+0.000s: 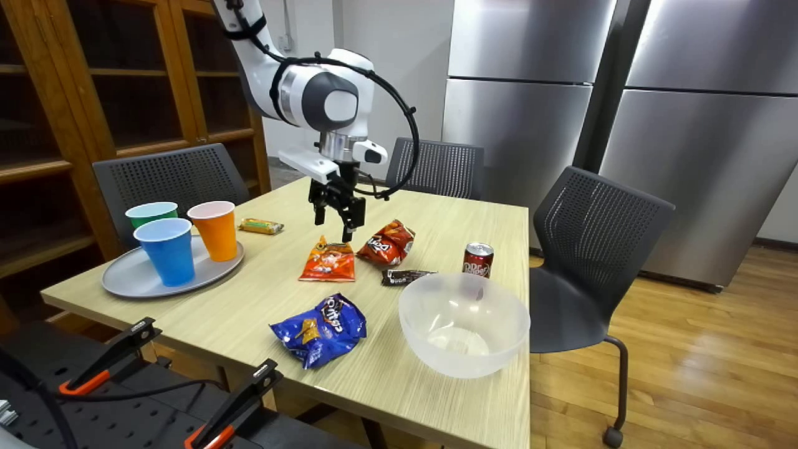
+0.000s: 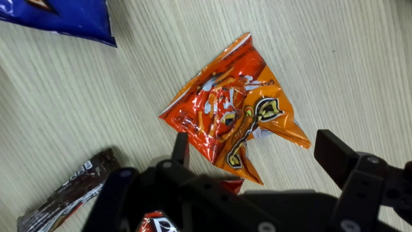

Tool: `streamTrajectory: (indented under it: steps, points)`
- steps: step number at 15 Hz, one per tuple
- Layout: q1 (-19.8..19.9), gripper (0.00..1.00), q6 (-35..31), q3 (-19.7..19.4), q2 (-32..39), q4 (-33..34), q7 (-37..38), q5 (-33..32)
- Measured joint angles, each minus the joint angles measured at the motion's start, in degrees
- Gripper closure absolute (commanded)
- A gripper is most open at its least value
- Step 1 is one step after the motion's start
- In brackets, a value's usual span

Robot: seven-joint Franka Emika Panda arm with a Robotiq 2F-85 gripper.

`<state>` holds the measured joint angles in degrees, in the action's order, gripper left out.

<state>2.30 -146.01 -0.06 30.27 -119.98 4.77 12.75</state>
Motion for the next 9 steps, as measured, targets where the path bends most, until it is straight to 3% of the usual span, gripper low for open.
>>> streamTrajectory:
  steps: [9]
  points:
    - [0.01,0.00,-0.52,-0.31,4.57,2.92,4.68,1.51]
